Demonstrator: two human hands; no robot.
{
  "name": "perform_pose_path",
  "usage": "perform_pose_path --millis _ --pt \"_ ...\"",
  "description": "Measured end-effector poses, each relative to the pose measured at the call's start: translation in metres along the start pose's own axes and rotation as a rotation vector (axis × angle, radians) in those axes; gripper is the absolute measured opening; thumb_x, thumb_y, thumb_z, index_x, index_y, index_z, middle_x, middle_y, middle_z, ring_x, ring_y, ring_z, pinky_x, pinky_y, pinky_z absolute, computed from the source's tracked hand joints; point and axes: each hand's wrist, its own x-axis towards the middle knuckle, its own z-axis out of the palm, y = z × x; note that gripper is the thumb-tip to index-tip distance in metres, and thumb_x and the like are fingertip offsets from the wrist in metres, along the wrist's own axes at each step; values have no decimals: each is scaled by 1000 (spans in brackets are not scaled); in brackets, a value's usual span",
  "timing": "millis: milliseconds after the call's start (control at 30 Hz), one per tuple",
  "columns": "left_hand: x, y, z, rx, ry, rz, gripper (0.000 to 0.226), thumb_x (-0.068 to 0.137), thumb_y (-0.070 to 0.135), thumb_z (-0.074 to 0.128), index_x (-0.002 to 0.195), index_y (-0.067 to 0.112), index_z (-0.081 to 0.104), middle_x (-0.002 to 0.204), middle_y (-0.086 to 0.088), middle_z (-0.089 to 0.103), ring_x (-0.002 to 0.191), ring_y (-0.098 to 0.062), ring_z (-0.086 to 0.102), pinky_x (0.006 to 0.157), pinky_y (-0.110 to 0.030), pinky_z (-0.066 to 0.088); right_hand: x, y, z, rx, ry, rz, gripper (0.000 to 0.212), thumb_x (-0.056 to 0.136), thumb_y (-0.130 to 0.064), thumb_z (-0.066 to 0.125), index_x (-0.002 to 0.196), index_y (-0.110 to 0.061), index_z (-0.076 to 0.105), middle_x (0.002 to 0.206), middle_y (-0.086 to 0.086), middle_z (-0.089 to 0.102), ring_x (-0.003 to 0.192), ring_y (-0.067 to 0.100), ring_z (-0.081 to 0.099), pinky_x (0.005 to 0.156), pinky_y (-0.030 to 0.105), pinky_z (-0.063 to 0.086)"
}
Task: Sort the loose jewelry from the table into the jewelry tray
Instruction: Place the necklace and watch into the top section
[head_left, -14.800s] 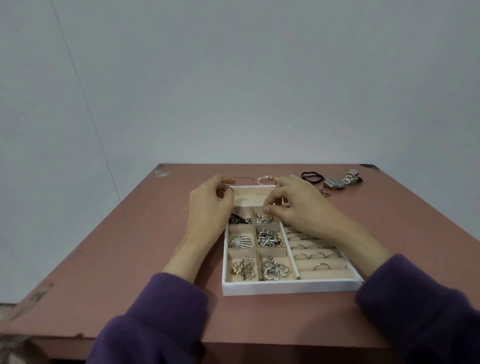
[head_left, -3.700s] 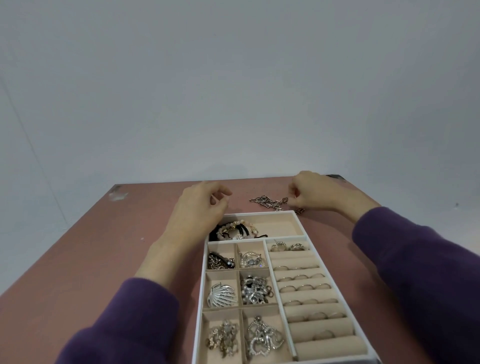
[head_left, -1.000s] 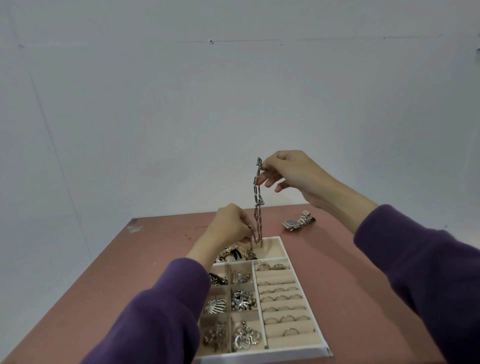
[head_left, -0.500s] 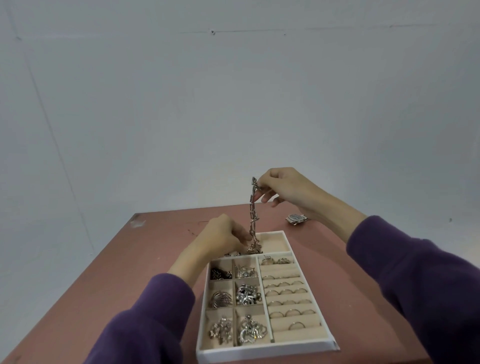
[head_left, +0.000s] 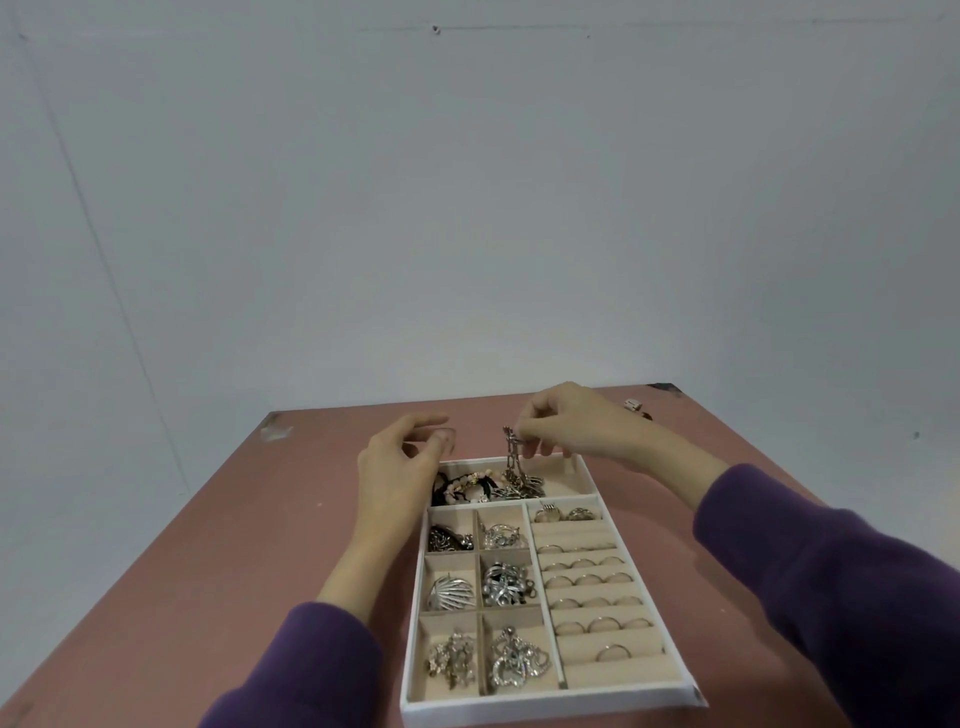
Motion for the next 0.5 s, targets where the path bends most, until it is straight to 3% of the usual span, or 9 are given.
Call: perform_pose_path --millis 100,167,233,367,500 --pt "0 -4 -1 17 2 -4 15 82 15 62 86 27 71 75 15 66 65 13 55 55 -1 41 3 4 5 -130 2 -3 18 87 -19 57 84 -4 67 81 6 71 59 11 56 64 26 50" --pt "0 -5 -1 31 -1 -11 14 82 16 63 85 26 71 73 15 64 63 9 56 55 -2 41 4 7 8 -191 -1 -24 16 87 -17 58 79 -6 66 79 6 71 55 7 55 61 21 49" --pt "1 -5 0 59 -11 -10 12 82 16 63 84 26 71 72 15 64 64 3 56 59 -6 42 4 9 12 -282 13 -59 12 84 -18 61 74 -13 66 75 -1 68 60 2 55 57 16 42" --pt "1 -6 0 105 -46 3 13 83 15 62 87 24 71 74 14 64 68 5 56 64 -7 42 6 19 19 -402 46 -74 14 81 -26 67 81 -14 73 84 1 71 76 12 59 69 23 42" --pt "1 -7 0 98 -47 4 13 84 16 61 86 25 70 76 13 65 68 3 56 63 -7 42 4 24 14 -365 31 -98 11 82 -28 68 79 -18 71 67 -9 61 65 5 54 59 20 37"
